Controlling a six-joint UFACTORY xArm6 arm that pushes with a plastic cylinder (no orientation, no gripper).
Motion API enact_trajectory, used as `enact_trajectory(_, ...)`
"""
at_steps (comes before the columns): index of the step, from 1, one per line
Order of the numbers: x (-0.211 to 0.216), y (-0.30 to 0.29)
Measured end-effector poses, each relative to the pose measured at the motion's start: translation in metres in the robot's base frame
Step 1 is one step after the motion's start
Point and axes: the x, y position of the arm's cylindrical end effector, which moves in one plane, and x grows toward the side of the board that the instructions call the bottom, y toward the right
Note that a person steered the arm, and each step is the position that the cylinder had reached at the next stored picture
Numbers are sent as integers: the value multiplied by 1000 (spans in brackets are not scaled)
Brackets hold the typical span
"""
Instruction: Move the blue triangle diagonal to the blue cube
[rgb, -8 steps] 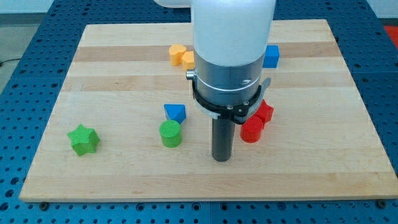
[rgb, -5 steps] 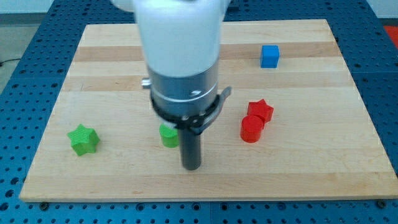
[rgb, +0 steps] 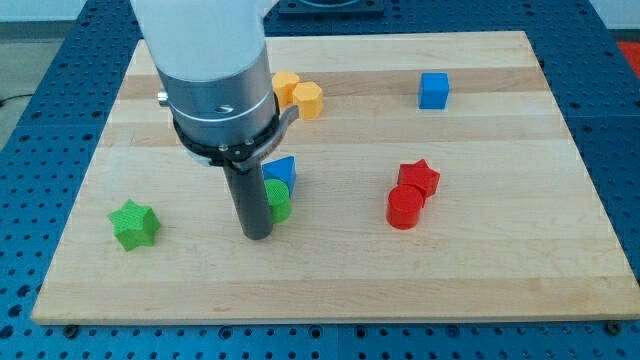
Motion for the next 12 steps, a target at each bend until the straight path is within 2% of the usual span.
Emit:
enact_trajectory(1, 11, -19)
enact_trajectory(3, -19, -27)
enact_trajectory(10, -71, 20)
enact_trajectory(12, -71, 23)
